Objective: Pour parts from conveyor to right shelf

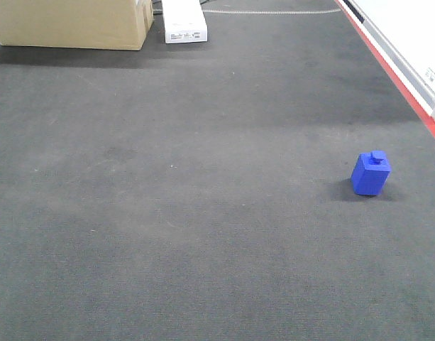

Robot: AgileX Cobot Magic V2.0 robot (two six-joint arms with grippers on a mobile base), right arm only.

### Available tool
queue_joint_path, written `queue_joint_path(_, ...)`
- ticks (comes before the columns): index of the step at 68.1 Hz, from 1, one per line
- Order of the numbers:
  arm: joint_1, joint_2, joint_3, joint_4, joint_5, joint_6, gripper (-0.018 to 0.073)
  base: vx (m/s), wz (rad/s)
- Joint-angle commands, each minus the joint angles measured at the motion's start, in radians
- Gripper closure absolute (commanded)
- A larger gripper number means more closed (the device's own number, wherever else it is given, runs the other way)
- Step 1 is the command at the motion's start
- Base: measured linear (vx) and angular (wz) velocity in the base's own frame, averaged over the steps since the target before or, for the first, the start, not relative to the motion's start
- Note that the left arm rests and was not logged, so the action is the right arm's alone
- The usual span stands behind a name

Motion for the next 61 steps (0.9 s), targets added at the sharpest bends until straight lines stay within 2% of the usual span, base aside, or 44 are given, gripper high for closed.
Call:
queue_joint_path(1, -0.004, -0.015, -0.110, -0.009, -0.095, -0.005, 0.0566, 0.00, 0.00)
queue_joint_path(10, -0.004, 0.036, -0.280, -0.009, -0.014, -0.029, 0.0565, 0.00, 0.00)
queue_joint_path(21, -0.004, 0.199, -0.473, -0.009, 0.099, -0.043, 0.0565, 0.00, 0.00)
queue_joint_path(36, -0.004, 0.495, -0.678, -0.009, 0.382, -0.043, 0.0564, 0.00, 0.00)
queue_joint_path(44, -0.004, 0.646, -0.734, -0.009, 0.465, -0.060, 0.0554, 0.00, 0.00)
queue_joint_path(52, -0.004, 0.773, -0.739, -0.009, 0.474, -0.071, 0.0495, 0.00, 0.00)
queue_joint_path(61, -0.004, 0.881, -0.739, -0.009, 0.482, -0.068, 0.0319, 0.00, 0.00)
